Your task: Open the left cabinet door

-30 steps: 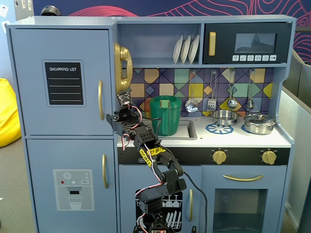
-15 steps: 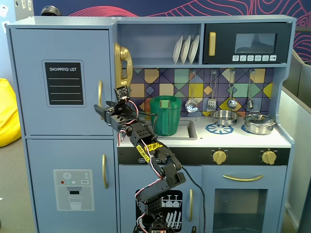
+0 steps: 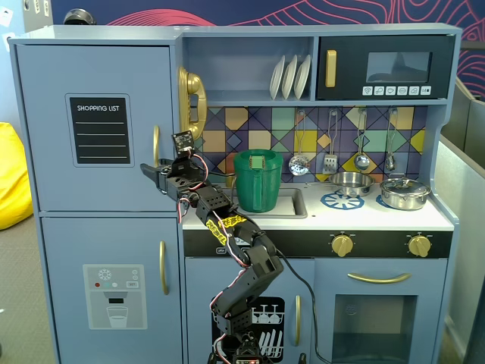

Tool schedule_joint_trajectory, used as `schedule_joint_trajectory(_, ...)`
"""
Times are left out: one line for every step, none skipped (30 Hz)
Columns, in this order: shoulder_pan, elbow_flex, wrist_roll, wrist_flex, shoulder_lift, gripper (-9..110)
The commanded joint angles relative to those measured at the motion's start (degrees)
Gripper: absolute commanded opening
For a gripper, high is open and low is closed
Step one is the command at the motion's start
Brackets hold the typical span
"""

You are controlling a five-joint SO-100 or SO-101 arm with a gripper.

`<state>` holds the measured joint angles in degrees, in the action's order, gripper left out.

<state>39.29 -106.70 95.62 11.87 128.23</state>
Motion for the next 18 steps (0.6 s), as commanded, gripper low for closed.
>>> schedule_joint_trajectory(1.85,4.92,-0.09,-2.29,-1.41,13)
schedule_joint_trajectory(2.46,4.92,0.53,-2.55,-1.58,13)
schedule_joint_trajectory(3.25,4.66,1.41,-2.81,-1.58,13)
schedule_joint_trajectory(4.31,4.31,2.46,-2.99,-1.32,13)
schedule_joint_trajectory(5.63,3.78,3.6,-2.99,-0.79,12)
schedule_joint_trajectory(7.21,2.99,5.01,-3.08,-0.18,12)
schedule_joint_trajectory(8.61,2.02,6.42,-3.25,0.62,12)
schedule_joint_trajectory(10.02,0.97,7.56,-3.34,1.49,12)
schedule_joint_trajectory(11.34,-0.18,8.61,-3.6,2.46,12)
schedule_joint_trajectory(12.48,-1.41,9.84,-3.78,3.43,12)
schedule_joint_trajectory(13.54,-2.72,11.07,-4.04,4.39,12)
schedule_joint_trajectory(14.5,-4.13,12.39,-4.48,5.54,12)
schedule_joint_trajectory(15.29,-5.62,13.71,-4.92,6.77,12)
schedule_joint_trajectory(15.64,-7.03,14.5,-5.19,8.0,12)
schedule_joint_trajectory(15.91,-8.35,15.12,-5.36,9.4,12)
schedule_joint_trajectory(16.17,-9.76,15.91,-5.71,10.81,12)
schedule_joint_trajectory(16.08,-10.9,16.44,-5.8,12.13,12)
schedule_joint_trajectory(15.64,-11.69,16.52,-5.71,13.45,12)
